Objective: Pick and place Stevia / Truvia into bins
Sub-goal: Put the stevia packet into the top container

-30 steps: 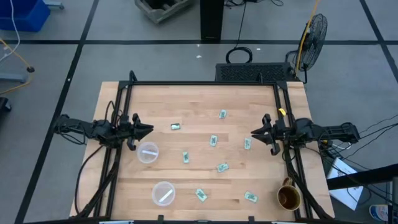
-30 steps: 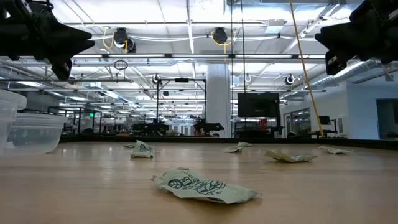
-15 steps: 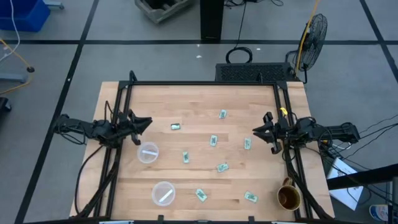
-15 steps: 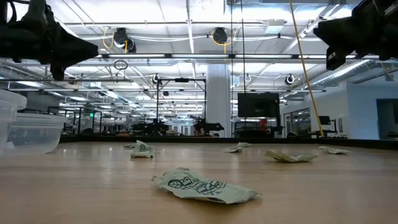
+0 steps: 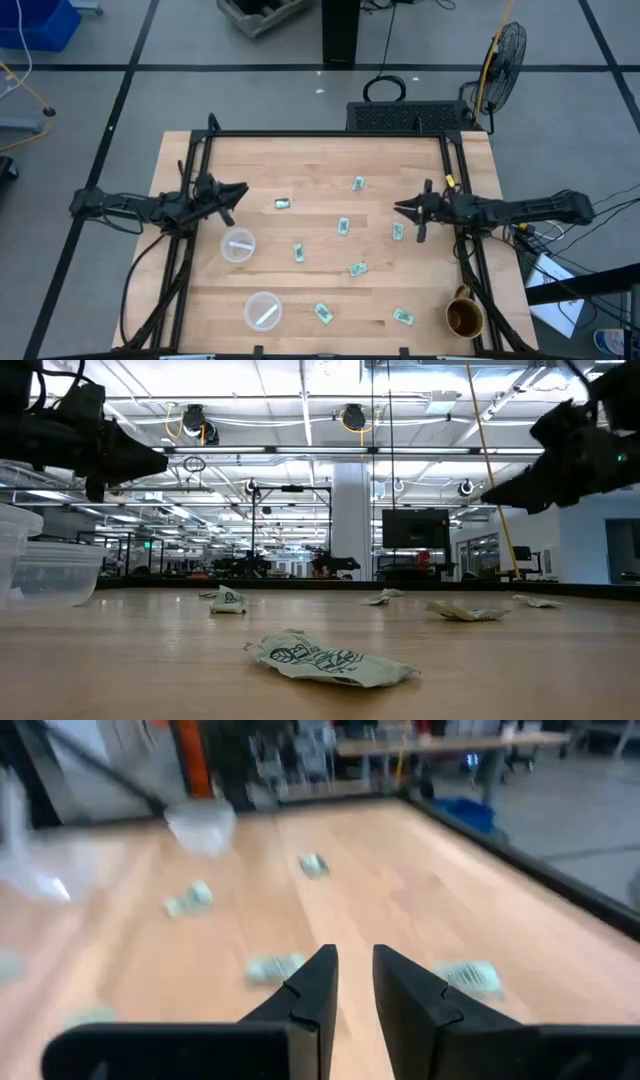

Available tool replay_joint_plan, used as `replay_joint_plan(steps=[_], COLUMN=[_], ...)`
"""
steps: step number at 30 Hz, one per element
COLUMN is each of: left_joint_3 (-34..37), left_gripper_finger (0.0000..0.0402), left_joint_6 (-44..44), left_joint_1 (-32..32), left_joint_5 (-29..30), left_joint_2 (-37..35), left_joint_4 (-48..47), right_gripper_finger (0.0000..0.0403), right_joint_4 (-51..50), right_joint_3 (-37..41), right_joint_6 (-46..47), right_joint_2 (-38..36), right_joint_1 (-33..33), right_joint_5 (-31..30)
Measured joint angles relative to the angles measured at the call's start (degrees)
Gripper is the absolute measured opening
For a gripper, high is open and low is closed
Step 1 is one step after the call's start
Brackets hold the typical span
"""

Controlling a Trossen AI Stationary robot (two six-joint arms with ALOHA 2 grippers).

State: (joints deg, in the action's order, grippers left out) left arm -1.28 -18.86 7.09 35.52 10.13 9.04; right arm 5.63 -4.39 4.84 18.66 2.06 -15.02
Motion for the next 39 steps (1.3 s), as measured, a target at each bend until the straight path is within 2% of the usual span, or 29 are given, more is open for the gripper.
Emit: replay_joint_plan(steps=[5, 10, 15, 17, 23, 27, 30, 33, 39], left_joint_3=[0.00, -0.93, -4.70, -6.27, -9.14, -9.35, -9.35, -9.37, -11.98], left_gripper_finger=[0.0079, 0.0079, 0.0079, 0.0079, 0.0079, 0.0079, 0.0079, 0.0079, 0.0078], left_joint_6=[-2.26, 1.73, 2.72, 3.68, 7.18, 8.25, 8.05, 7.67, 7.60], left_joint_1=[-2.43, -4.09, -4.98, -5.18, -5.20, -5.22, -5.90, -7.48, -11.16], left_joint_5=[-6.02, -8.68, -10.00, -10.04, -10.24, -10.08, -9.92, -10.21, -12.70], left_joint_2=[4.41, 8.34, 12.02, 13.56, 17.82, 20.30, 22.25, 24.39, 29.25], left_joint_4=[5.08, 12.31, 12.23, 12.40, 12.11, 12.21, 12.21, 12.25, 9.73], right_gripper_finger=[0.0061, 0.0062, 0.0062, 0.0066, 0.0118, 0.0155, 0.0168, 0.0170, 0.0170], right_joint_4=[1.12, 0.66, 0.57, 3.91, 13.35, 21.21, 26.75, 25.00, 13.89], right_joint_3=[-8.42, -15.37, -17.49, -18.11, -18.27, -18.31, -19.00, -22.16, -30.82], right_joint_6=[-5.71, -9.79, -13.24, -13.62, -15.93, -19.29, -18.93, -18.43, -18.45], right_joint_2=[10.70, 23.06, 34.88, 38.84, 48.95, 54.87, 59.87, 65.04, 73.13], right_joint_1=[-2.35, -4.29, -6.48, -7.85, -11.07, -13.28, -15.71, -17.93, -20.86], right_joint_5=[1.58, 4.74, 4.74, 4.76, 6.73, 10.29, 13.65, 14.30, 10.37])
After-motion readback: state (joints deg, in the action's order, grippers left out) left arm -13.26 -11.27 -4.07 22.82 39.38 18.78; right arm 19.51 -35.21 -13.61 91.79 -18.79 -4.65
